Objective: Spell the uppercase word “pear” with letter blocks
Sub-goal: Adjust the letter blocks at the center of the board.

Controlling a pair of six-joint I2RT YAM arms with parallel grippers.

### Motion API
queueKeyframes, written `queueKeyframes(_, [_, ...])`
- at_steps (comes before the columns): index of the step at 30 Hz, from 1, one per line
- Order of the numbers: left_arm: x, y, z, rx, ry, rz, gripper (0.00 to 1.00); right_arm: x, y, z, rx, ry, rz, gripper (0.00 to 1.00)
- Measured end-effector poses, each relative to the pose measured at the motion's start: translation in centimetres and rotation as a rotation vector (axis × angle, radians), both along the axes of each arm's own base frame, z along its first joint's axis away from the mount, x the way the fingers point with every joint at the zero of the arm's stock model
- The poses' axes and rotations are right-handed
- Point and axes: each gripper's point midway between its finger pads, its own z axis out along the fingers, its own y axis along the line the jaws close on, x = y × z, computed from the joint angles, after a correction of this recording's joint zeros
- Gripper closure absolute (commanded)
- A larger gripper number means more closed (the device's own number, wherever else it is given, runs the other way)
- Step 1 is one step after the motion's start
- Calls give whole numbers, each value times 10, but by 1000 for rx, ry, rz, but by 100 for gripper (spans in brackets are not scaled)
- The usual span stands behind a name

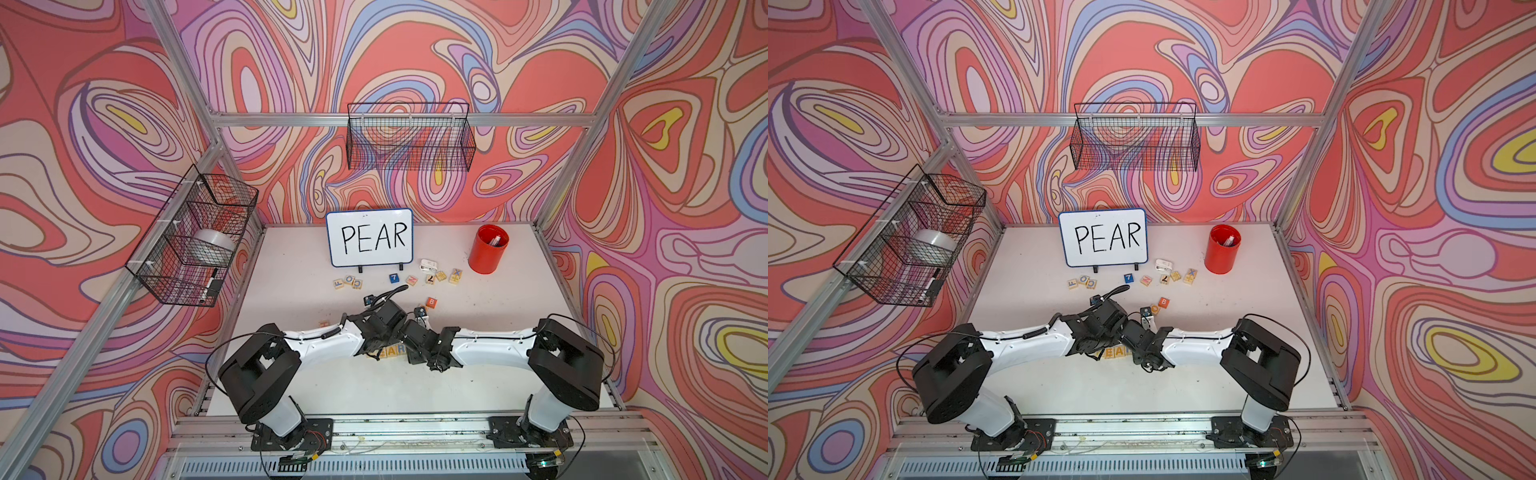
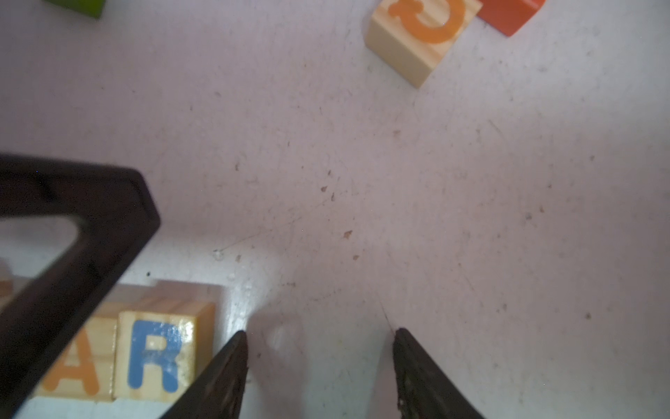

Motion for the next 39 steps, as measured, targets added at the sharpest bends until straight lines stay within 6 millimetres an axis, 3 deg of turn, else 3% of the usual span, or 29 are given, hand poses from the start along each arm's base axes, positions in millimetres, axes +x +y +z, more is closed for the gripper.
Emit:
queueKeyframes(29, [-5,2,-5,-20,28,40,0,0,0,0,-11,-5,15,34])
queueKeyframes(39, [-4,3,12,-46,-8,27,0,3,-1,4,-11,-22,9,33])
